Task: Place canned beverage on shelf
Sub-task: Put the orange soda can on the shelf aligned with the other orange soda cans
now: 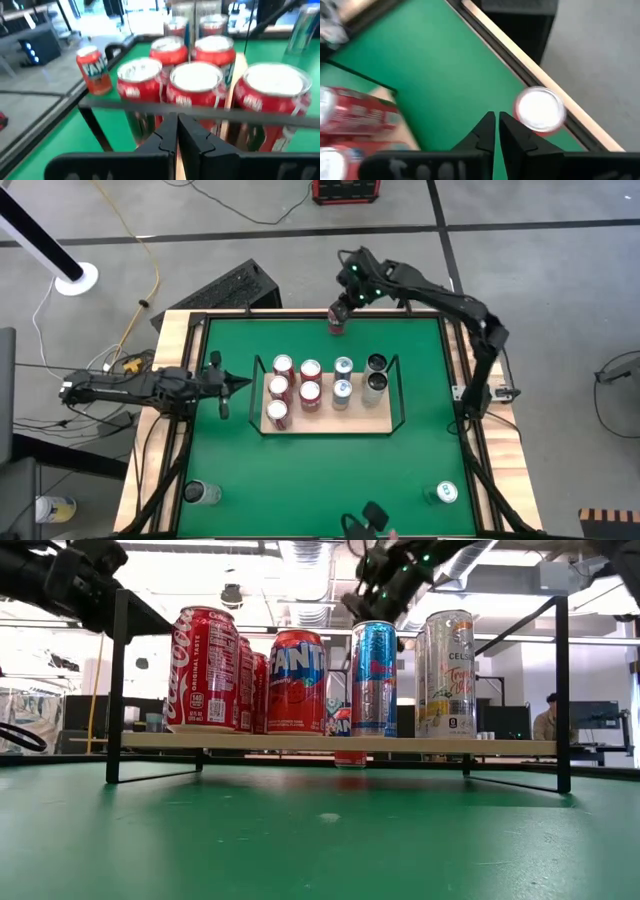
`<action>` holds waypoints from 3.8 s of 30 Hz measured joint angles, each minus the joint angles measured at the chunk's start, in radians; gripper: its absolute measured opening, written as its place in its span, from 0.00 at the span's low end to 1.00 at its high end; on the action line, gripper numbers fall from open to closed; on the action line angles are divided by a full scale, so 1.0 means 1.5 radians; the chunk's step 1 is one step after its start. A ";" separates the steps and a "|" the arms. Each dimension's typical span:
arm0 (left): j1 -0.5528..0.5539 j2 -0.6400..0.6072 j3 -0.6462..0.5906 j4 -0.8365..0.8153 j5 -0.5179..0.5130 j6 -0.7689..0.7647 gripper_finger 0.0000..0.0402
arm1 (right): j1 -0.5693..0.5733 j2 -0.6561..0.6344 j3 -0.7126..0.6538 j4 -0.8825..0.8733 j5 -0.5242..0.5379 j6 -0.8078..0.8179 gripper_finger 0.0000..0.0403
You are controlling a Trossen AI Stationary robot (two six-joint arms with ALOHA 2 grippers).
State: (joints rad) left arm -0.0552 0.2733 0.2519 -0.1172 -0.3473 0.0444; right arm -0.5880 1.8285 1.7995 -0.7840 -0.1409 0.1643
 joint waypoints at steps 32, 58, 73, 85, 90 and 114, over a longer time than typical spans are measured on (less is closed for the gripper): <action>0.000 -0.031 -0.001 -0.034 0.054 -0.007 0.00 | -0.034 0.201 0.206 -0.150 0.082 0.008 0.95; 0.000 -0.031 -0.001 -0.040 0.066 -0.002 0.00 | 0.011 0.275 0.211 -0.207 0.104 -0.001 0.96; 0.000 -0.031 -0.001 -0.039 0.067 -0.002 0.00 | 0.024 0.255 0.250 -0.372 0.126 -0.090 0.90; 0.000 -0.031 -0.001 -0.053 0.068 -0.003 0.00 | 0.037 0.254 0.281 -0.523 0.077 0.082 0.79; 0.000 -0.031 -0.001 -0.053 0.069 -0.005 0.00 | 0.048 0.254 0.281 -0.519 0.055 0.050 0.54; 0.000 -0.031 -0.001 -0.066 0.067 -0.009 0.00 | 0.041 0.257 0.163 -0.392 -0.115 -0.016 0.04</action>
State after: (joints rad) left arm -0.0555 0.2268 0.2504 -0.2169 -0.2466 0.0303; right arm -0.5261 2.2147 2.0442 -1.3720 -0.3132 0.1406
